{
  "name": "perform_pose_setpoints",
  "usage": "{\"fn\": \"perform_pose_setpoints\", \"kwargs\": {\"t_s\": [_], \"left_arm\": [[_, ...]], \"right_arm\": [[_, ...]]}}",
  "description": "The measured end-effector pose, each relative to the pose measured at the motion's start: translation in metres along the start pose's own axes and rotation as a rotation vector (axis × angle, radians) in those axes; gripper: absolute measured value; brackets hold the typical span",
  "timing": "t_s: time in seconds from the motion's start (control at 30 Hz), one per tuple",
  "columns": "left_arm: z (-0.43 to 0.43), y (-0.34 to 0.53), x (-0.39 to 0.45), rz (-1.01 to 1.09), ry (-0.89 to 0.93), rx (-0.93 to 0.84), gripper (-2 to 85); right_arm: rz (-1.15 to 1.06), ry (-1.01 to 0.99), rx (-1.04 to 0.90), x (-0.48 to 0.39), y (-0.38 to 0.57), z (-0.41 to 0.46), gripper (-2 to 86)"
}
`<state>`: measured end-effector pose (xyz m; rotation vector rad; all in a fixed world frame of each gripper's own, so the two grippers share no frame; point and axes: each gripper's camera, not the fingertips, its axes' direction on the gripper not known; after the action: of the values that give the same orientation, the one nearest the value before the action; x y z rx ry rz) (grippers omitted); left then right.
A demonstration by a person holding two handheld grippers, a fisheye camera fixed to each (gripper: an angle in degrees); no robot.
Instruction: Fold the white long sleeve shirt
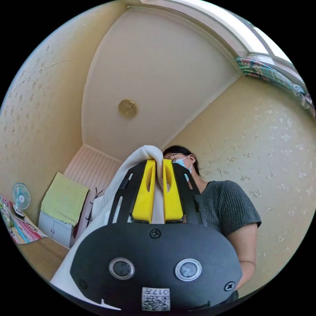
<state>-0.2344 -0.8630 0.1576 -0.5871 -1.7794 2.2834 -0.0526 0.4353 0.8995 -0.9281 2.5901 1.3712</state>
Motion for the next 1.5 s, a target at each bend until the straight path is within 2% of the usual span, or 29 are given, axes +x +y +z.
{"fn": "perform_pose_setpoints", "kwargs": {"t_s": [0.1,0.27,0.37,0.43,0.5,0.53,0.63,0.7,0.8,0.93,1.03,1.1,1.23,1.33,1.5], "left_arm": [[0.001,0.027,-0.023,-0.033,0.074,0.076,3.4],[0.006,0.061,-0.055,-0.068,0.132,0.138,3.7],[0.016,0.079,-0.072,-0.089,0.153,0.127,3.7],[0.021,0.089,-0.082,-0.099,0.141,0.117,3.7],[0.024,0.101,-0.094,-0.117,0.128,0.106,3.7],[0.025,0.104,-0.096,-0.121,0.128,0.100,3.7],[0.030,0.115,-0.100,-0.152,0.051,-0.011,3.7],[0.039,0.130,-0.099,-0.230,-0.180,-0.190,3.6],[0.045,0.161,-0.098,-0.268,-0.409,-0.366,3.6],[0.031,0.203,-0.102,-0.342,-0.597,-0.420,3.8],[0.019,0.230,-0.110,-0.416,-0.831,-0.473,4.1],[0.030,0.249,-0.124,-0.432,-0.975,-0.585,4.4],[0.057,0.273,-0.154,-0.431,-0.941,-0.650,5.2],[0.077,0.296,-0.184,-0.489,-0.833,-0.661,8.6],[0.128,0.343,-0.222,-0.560,-0.620,-0.804,16.6]], "right_arm": [[-0.096,-0.192,-0.140,-0.002,0.011,0.036,22.1],[-0.114,-0.539,-0.143,0.016,0.044,0.079,21.5],[-0.087,-0.581,-0.115,0.024,0.054,0.103,19.3],[-0.128,-0.692,-0.095,0.023,0.053,0.114,16.5],[-0.152,-0.762,-0.078,0.026,0.050,0.123,5.5],[-0.144,-0.723,-0.083,0.027,0.049,0.123,5.1],[0.037,-0.367,0.012,0.035,0.041,0.101,3.7],[0.153,-0.023,0.188,0.021,0.034,0.057,3.3],[0.120,0.327,0.390,-0.030,0.021,0.010,2.9],[-0.060,0.553,0.581,-0.111,0.013,-0.012,2.8],[-0.192,0.666,0.715,-0.176,0.014,-0.009,2.7],[-0.307,0.714,0.794,-0.226,0.016,0.000,2.7],[-0.497,0.746,0.933,-0.295,0.024,0.018,2.8],[-0.616,0.773,1.058,-0.339,0.033,0.027,2.8],[-0.711,0.976,1.209,-0.390,0.031,0.041,2.8]]}}
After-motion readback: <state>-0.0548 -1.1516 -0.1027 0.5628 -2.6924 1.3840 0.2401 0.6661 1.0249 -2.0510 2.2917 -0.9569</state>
